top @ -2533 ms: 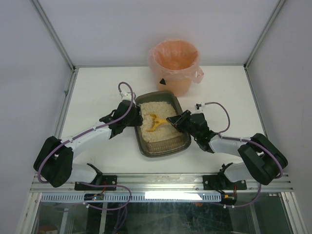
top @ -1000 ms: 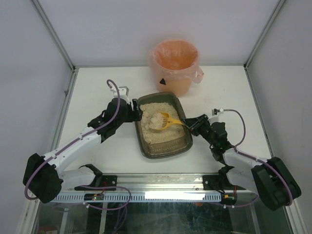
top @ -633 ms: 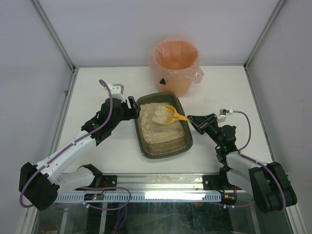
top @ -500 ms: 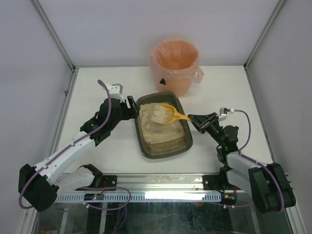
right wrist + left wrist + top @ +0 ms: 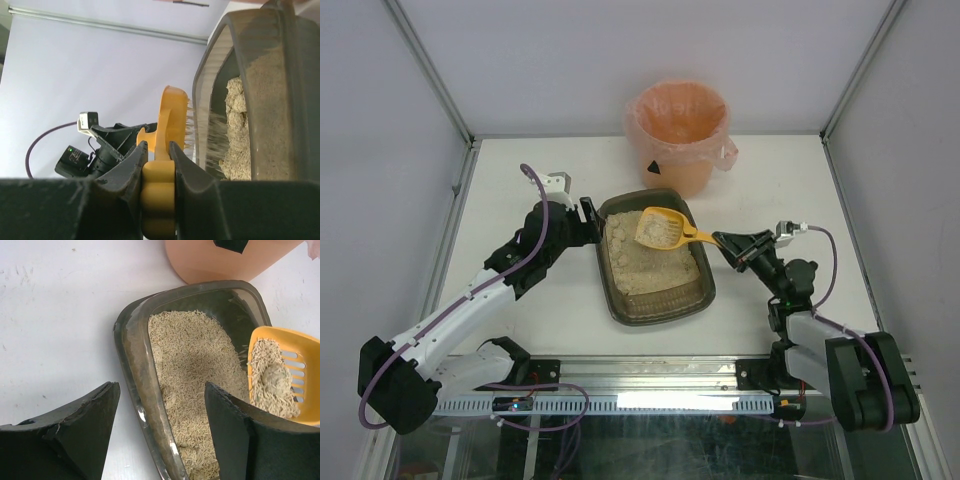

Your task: Clean the litter box

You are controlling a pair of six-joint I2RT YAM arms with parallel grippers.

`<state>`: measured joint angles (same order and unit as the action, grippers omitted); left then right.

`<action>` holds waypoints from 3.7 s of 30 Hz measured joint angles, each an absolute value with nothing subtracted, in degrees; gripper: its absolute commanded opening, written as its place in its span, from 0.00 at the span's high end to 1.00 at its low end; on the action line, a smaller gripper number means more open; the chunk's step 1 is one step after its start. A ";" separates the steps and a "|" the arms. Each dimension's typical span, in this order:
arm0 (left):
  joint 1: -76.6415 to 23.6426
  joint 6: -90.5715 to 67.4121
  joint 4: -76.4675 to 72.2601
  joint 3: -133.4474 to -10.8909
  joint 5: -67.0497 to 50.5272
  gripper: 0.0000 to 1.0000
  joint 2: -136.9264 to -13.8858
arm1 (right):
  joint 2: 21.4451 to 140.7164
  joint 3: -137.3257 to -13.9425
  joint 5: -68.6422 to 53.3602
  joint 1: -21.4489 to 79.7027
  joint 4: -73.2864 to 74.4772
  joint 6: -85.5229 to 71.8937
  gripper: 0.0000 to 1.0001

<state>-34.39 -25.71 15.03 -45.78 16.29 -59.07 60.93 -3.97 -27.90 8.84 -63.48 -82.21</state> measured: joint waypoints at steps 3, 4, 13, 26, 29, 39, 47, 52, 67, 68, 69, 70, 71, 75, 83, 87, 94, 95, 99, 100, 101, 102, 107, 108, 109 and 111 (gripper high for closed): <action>-34.39 -25.74 15.03 -45.78 16.45 0.29 -59.07 | 62.30 -4.16 -27.86 9.39 -64.55 -82.50 1.00; -34.39 -25.76 15.03 -45.78 16.49 0.29 -59.07 | 63.00 -4.27 -27.99 9.54 -65.12 -82.65 1.00; -34.39 -25.96 15.07 -45.78 16.49 0.29 -59.07 | 66.48 -4.86 -28.91 9.74 -67.72 -84.16 1.00; -34.39 -26.00 15.07 -45.78 16.45 0.29 -59.31 | 67.77 -5.65 -29.69 8.62 -69.49 -84.58 1.00; -34.39 -26.15 15.05 -45.78 16.43 0.29 -59.57 | 67.85 -5.87 -29.50 8.91 -69.17 -84.18 1.00; -34.39 -26.17 15.05 -45.78 16.40 0.29 -59.79 | 68.34 -6.07 -30.55 7.75 -70.13 -84.60 1.00; -34.39 -26.17 15.05 -45.78 16.43 0.28 -59.79 | 67.55 -6.24 -30.81 7.22 -67.64 -84.12 1.00; -34.39 -26.17 15.05 -45.78 16.45 0.28 -59.77 | 64.14 -7.14 -31.16 7.35 -62.37 -82.70 1.00; -34.39 -26.09 15.29 -45.76 18.00 0.26 -57.69 | 50.37 -29.23 -29.93 5.34 -28.21 -75.13 1.00; -34.39 -26.09 15.35 -45.76 18.06 0.26 -57.54 | 51.59 -31.57 -29.91 5.13 -26.94 -75.07 1.00; -34.39 -26.11 15.38 -45.76 18.09 0.26 -57.39 | 53.19 -34.04 -29.89 4.93 -25.93 -75.00 1.00; -34.39 -26.09 15.40 -45.76 18.11 0.26 -57.23 | 54.76 -36.18 -29.89 4.73 -25.28 -74.89 1.00; -34.39 -26.09 15.38 -45.76 18.11 0.26 -57.06 | 56.47 -38.48 -29.98 4.51 -24.64 -74.81 1.00; -34.39 -26.11 15.40 -45.76 18.20 0.26 -56.47 | 63.96 -48.66 -30.02 3.70 -22.31 -73.82 1.00; -34.39 -26.09 15.42 -45.76 18.35 0.25 -56.31 | 79.24 -65.34 -29.17 0.62 -21.41 -69.12 1.00; -34.39 -26.11 15.42 -45.76 18.15 0.25 -56.77 | 86.00 -72.44 -29.15 -0.14 -20.43 -60.95 1.00; -34.39 -26.09 15.42 -45.76 17.50 0.25 -58.87 | 93.32 -81.56 -30.39 -0.25 -19.62 -41.41 1.00; -34.39 -26.09 15.42 -45.76 17.43 0.25 -58.96 | 94.15 -83.00 -30.89 -0.25 -18.98 -38.41 1.00; -34.39 -26.09 15.42 -45.76 17.41 0.25 -59.02 | 96.14 -87.18 -32.32 -0.25 -16.69 -28.95 1.00; -34.39 -26.09 15.42 -45.76 17.41 0.25 -59.02 | 96.25 -87.83 -32.58 -0.25 -15.86 -26.68 1.00; -34.39 -26.06 15.44 -45.76 17.41 0.25 -59.02 | 96.27 -88.23 -32.73 -0.25 -15.22 -24.73 1.00; -34.39 -26.06 15.42 -45.76 17.39 0.25 -59.02 | 96.27 -88.73 -32.86 -0.23 -14.46 -22.76 1.00; -34.39 -26.06 15.42 -45.76 17.08 0.25 -59.13 | 96.27 -91.11 -32.71 -0.23 -11.42 -17.15 1.00; -34.39 -26.06 15.42 -45.76 16.80 0.25 -59.27 | 96.27 -91.44 -32.34 -0.23 -11.20 -16.71 1.00; -34.39 -26.06 15.42 -45.76 16.49 0.25 -59.44 | 96.27 -91.64 -31.92 -0.21 -11.09 -16.53 1.00; -34.39 -26.06 15.44 -45.76 16.19 0.25 -59.90 | 96.23 -91.68 -30.98 -0.19 -10.81 -16.49 1.00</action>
<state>-34.39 -26.06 15.44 -45.76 16.19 -59.90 96.23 -91.68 -30.98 -0.19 -10.81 -16.49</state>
